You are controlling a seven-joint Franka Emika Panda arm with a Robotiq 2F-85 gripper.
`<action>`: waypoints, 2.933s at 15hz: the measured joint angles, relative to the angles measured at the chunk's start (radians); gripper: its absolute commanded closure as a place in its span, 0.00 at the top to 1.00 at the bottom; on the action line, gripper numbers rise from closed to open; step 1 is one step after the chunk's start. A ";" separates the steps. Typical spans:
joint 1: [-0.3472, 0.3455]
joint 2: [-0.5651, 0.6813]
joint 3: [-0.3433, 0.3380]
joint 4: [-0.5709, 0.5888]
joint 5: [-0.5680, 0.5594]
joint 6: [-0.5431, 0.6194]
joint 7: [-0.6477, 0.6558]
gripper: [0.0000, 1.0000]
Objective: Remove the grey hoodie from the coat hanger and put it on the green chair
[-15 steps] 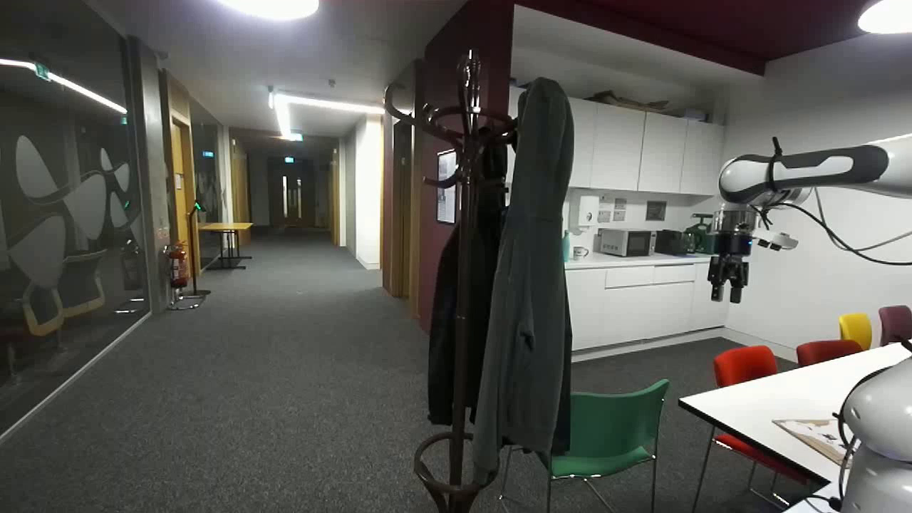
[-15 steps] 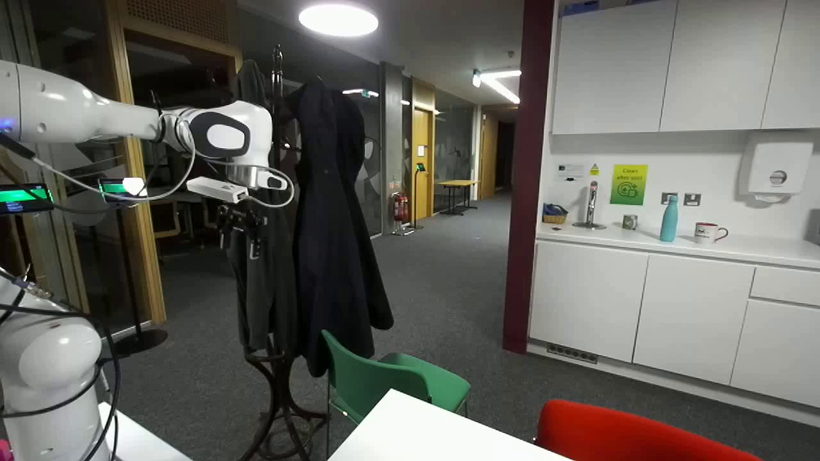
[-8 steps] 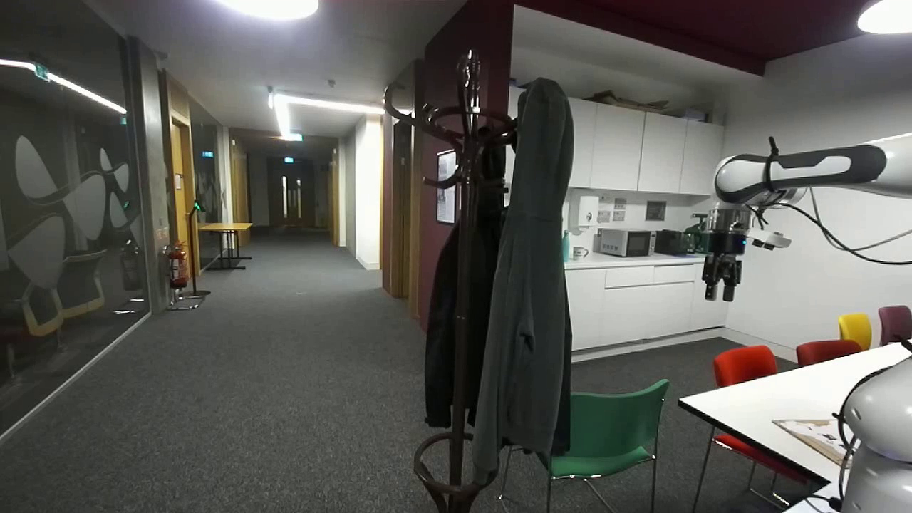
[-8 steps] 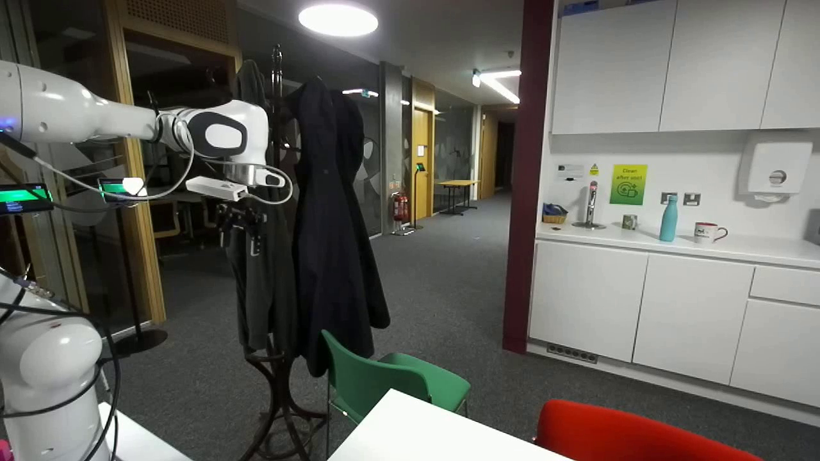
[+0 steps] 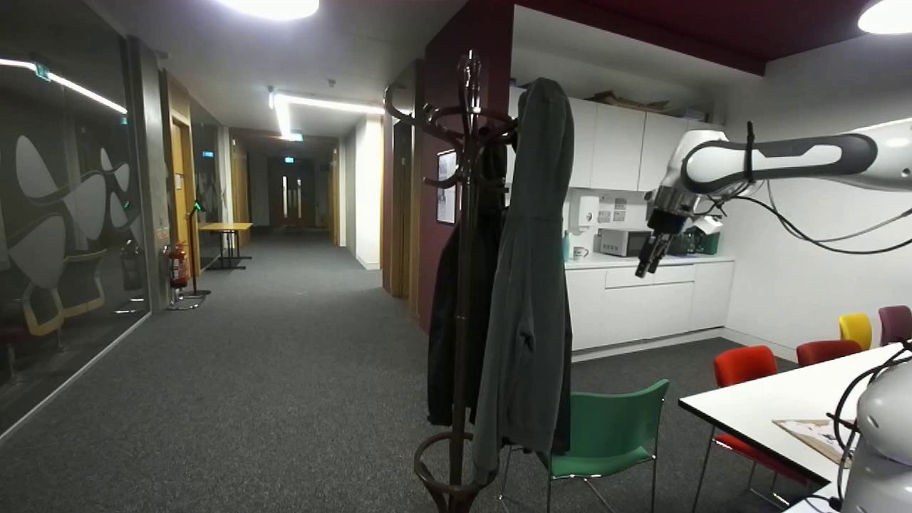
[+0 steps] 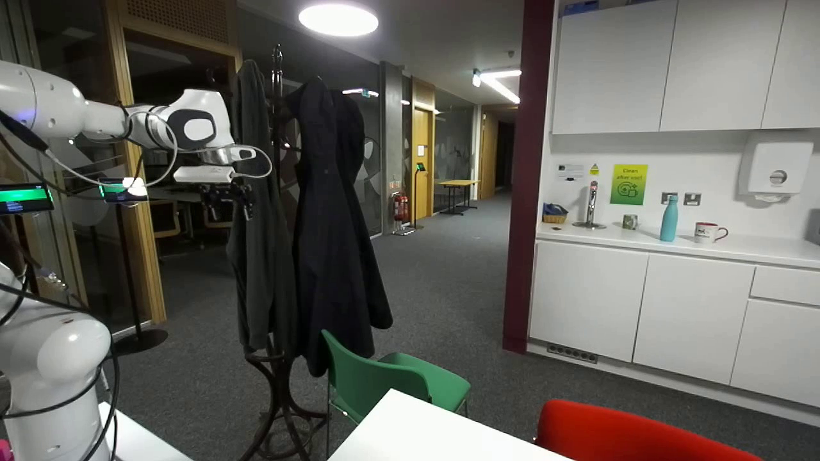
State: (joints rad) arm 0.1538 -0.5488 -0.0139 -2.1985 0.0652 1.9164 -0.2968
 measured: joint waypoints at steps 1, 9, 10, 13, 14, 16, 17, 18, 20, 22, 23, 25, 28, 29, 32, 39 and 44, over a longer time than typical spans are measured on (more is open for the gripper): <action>0.018 0.005 0.019 0.024 0.008 0.029 0.000 1.00; 0.091 0.008 0.077 0.151 0.027 0.154 -0.006 1.00; 0.090 0.011 0.077 0.149 0.027 0.154 -0.006 1.00; 0.089 0.016 0.077 0.149 0.020 0.161 -0.006 1.00; 0.087 0.016 0.078 0.149 0.012 0.177 -0.006 1.00; 0.078 0.016 0.087 0.152 -0.040 0.255 -0.006 1.00; 0.076 0.017 0.092 0.158 -0.070 0.298 -0.006 1.00; 0.073 0.018 0.099 0.166 -0.099 0.335 -0.006 1.00; 0.065 0.022 0.116 0.189 -0.155 0.409 -0.006 1.00; 0.052 0.033 0.131 0.213 -0.209 0.494 -0.002 1.00; 0.042 0.041 0.139 0.224 -0.236 0.542 0.007 1.00; 0.011 0.065 0.157 0.253 -0.291 0.631 0.042 1.00; -0.062 0.107 0.190 0.320 -0.368 0.727 0.140 1.00; -0.088 0.121 0.202 0.347 -0.390 0.748 0.179 1.00; -0.159 0.156 0.253 0.417 -0.455 0.791 0.299 1.00; -0.196 0.214 0.353 0.508 -0.498 0.862 0.459 1.00; -0.234 0.239 0.391 0.539 -0.548 0.908 0.519 1.00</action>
State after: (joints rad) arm -0.0799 -0.3094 0.3768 -1.6592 -0.4829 2.8249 0.2225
